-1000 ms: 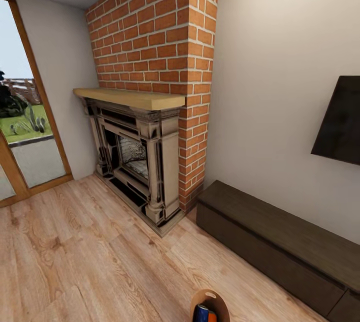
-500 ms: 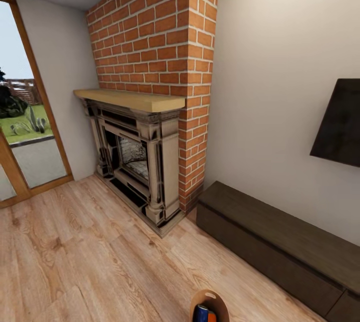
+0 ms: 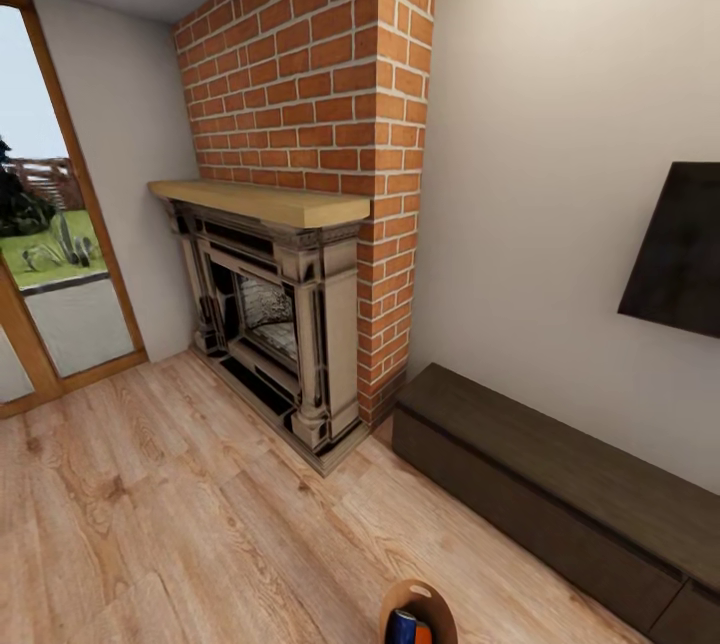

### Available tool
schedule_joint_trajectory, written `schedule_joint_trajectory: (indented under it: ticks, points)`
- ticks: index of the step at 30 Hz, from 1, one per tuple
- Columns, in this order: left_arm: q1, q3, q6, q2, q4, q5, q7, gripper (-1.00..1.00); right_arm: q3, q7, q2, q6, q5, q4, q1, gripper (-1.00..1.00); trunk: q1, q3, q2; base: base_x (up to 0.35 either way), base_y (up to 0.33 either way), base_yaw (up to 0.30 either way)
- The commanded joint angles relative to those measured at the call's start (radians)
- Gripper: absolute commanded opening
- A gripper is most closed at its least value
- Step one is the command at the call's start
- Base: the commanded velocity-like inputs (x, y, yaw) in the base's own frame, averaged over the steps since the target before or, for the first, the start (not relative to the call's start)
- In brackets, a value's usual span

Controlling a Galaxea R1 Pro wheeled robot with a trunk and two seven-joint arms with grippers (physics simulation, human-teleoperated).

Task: Put the three can of soda from the living room inside the tash can in the kitchen.

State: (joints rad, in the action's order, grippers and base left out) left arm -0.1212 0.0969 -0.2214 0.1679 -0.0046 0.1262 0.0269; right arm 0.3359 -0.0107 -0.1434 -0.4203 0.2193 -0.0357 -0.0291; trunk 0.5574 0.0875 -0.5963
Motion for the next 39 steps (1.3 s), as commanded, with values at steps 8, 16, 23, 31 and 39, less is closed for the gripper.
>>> schedule_joint_trajectory:
  ticks: [8,16,23,31,39]
  points:
    - [0.0,-0.009,0.0,-0.008,0.0,0.004,0.0,1.0,0.0,0.0,0.003,0.001,0.0,0.0,0.0,1.0,-0.031,-0.025,0.056,0.0,0.0,0.0]
    - [0.0,-0.012,-0.001,-0.01,0.0,0.006,0.001,1.0,0.0,0.0,0.005,0.001,-0.001,0.0,0.0,1.0,-0.061,-0.05,0.112,0.0,0.0,0.0]
    - [0.0,-0.012,-0.001,-0.011,0.0,0.006,0.0,1.0,0.0,0.0,0.006,0.002,-0.001,0.0,0.0,1.0,-0.088,-0.072,0.161,0.0,0.0,0.0]
    - [0.0,-0.013,-0.003,-0.011,-0.001,0.005,0.0,1.0,0.0,0.0,0.007,0.002,-0.001,0.0,0.0,1.0,-0.107,-0.088,0.196,0.0,0.0,0.0]
    - [0.0,-0.013,-0.009,-0.011,-0.003,0.004,0.0,1.0,0.0,0.0,0.007,0.002,0.0,0.0,0.0,1.0,-0.107,-0.088,0.196,0.0,0.0,0.0]
